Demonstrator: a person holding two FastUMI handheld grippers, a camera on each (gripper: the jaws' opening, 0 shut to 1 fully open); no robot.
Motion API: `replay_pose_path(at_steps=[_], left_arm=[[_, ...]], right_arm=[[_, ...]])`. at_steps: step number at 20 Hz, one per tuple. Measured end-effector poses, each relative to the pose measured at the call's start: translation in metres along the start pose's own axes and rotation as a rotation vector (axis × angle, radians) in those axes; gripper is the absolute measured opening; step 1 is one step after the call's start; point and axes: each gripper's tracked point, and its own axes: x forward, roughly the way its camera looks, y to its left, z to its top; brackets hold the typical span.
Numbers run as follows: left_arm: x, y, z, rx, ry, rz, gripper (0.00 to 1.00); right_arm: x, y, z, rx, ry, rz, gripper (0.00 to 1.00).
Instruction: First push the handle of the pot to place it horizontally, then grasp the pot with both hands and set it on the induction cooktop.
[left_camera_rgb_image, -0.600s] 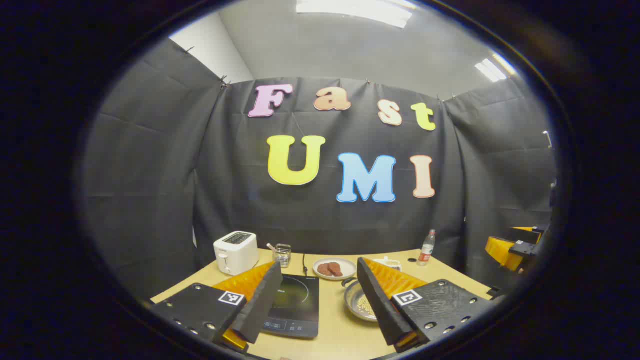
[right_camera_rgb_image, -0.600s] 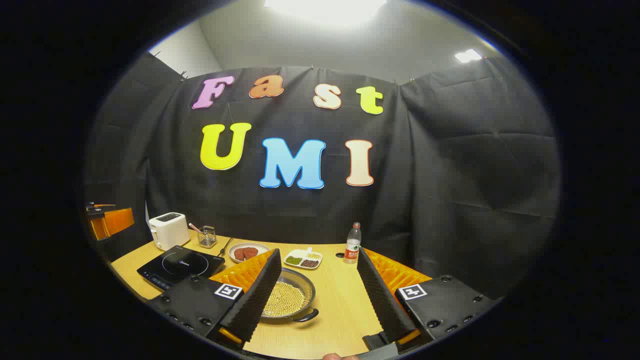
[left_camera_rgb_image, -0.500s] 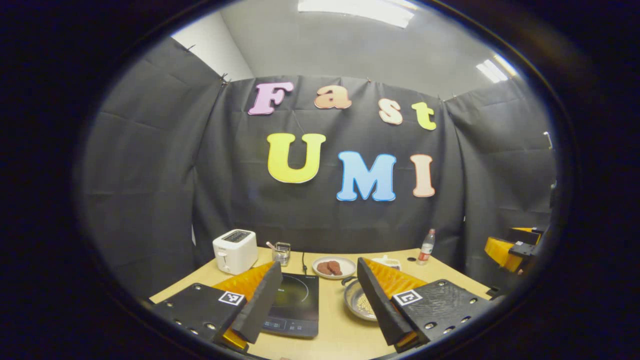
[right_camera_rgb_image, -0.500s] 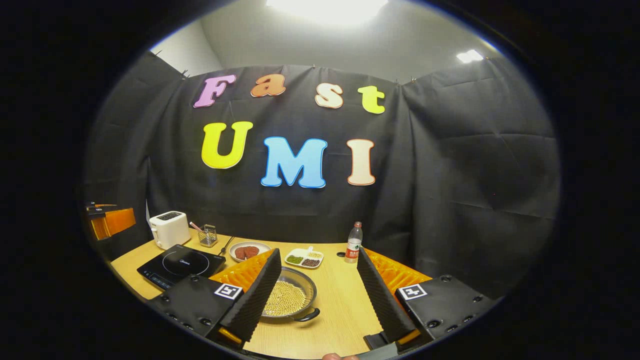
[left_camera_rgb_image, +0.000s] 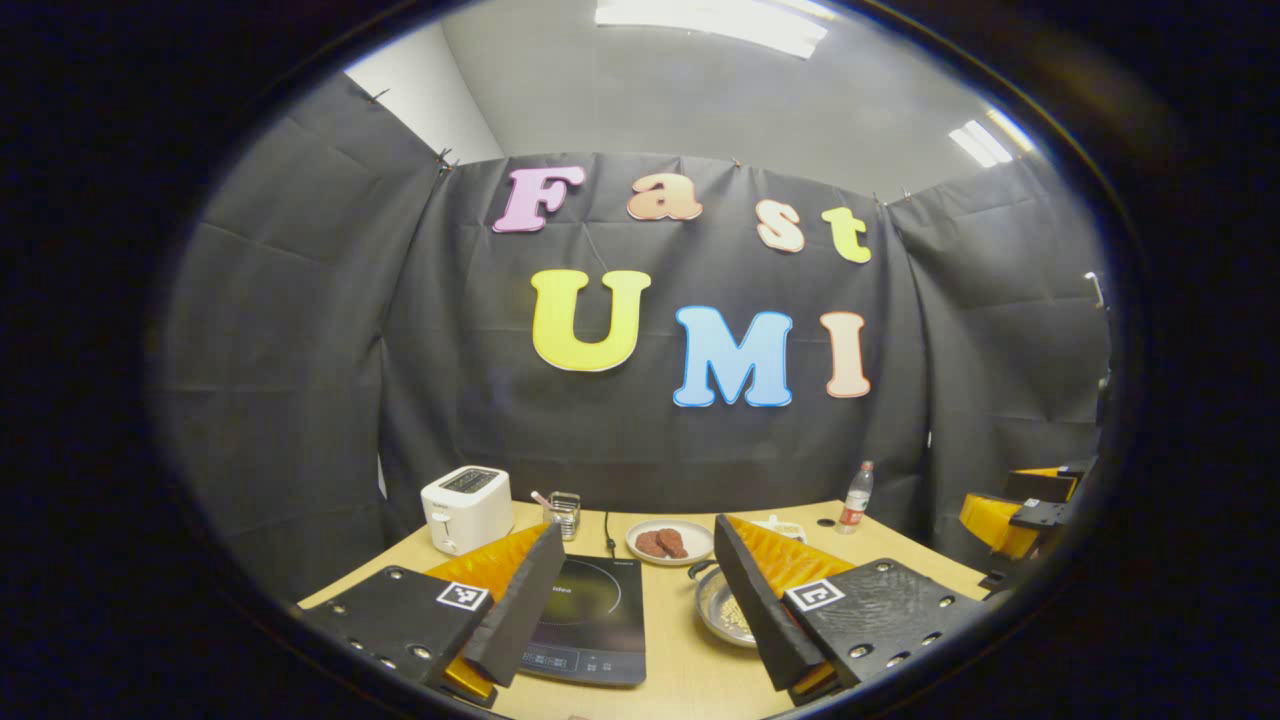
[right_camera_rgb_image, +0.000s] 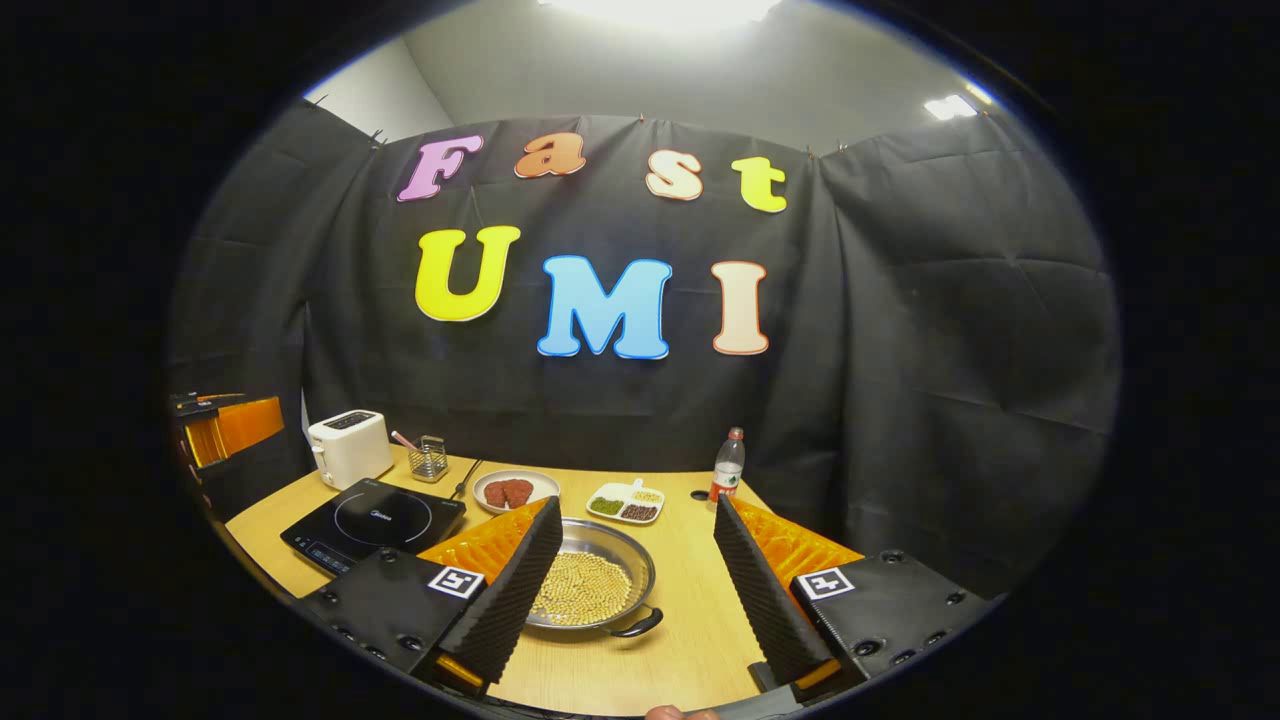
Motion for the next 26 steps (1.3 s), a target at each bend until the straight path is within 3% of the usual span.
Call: replay_pose_path(at_steps=[7,16,25,26], left_arm=[[0.013,-0.002,-0.015,0.0,0.028,-0.021,0.92],[0.008,0.017,-0.034,0.0,0.067,0.004,0.9],[-0.017,0.056,-0.075,-0.017,0.132,0.089,0.9],[-0.017,0.06,-0.077,-0.023,0.141,0.103,0.92]], right_arm=[[0.0,0.0,-0.002,-0.027,0.018,-0.009,0.97],[0.024,0.046,-0.026,-0.025,0.167,0.163,0.98],[0.049,0.066,-0.066,-0.049,0.46,0.288,0.98],[0.05,0.066,-0.072,-0.045,0.498,0.29,0.94]])
